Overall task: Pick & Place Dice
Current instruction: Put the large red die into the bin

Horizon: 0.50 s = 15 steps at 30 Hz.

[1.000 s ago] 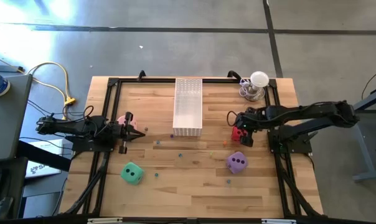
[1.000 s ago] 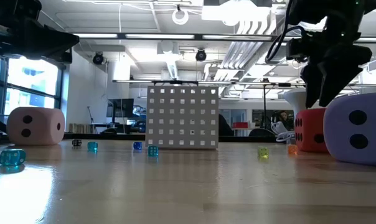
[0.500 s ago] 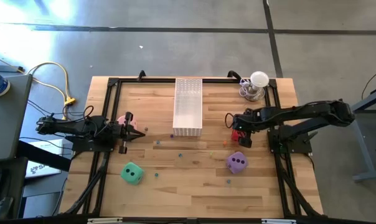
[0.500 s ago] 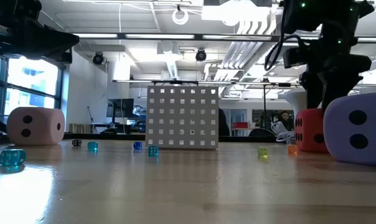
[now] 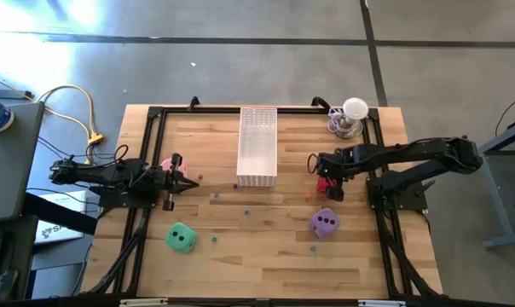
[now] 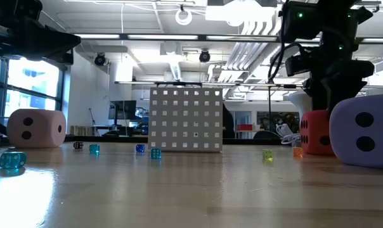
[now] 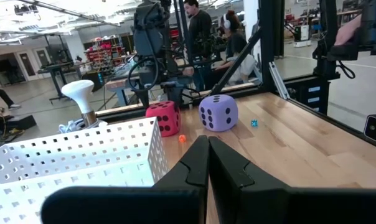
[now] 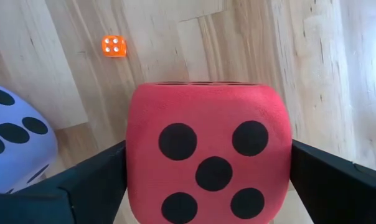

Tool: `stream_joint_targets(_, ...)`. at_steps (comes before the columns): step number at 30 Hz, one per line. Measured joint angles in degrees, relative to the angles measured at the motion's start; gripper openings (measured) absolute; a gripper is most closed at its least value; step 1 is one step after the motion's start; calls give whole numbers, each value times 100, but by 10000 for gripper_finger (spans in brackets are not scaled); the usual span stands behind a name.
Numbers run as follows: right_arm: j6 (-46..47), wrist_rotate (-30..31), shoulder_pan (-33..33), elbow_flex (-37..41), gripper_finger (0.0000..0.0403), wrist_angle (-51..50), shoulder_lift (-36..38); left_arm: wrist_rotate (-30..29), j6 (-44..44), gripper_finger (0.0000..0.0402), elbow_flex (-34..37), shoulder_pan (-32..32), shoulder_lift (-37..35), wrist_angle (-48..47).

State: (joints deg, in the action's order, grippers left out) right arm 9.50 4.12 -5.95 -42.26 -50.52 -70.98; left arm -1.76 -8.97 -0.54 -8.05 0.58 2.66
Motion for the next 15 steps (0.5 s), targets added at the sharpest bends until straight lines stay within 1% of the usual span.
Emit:
stream_joint_targets(4, -75, -28, -115, 0, 356, -3, 0, 0, 0, 2, 0, 0, -2, 0)
stream_joint_targets(6, -83, -40, -132, 0, 350, -3, 4, 0, 0, 2, 2, -1, -1, 0)
stream_joint_targets(13, -187, -66, -128, 10, 356, 158, 7, 0, -2, 2, 0, 0, -2, 0)
stream_joint_targets(15, -236, -134, -130, 30, 355, 413, 53, 0, -2, 2, 1, 0, -1, 0)
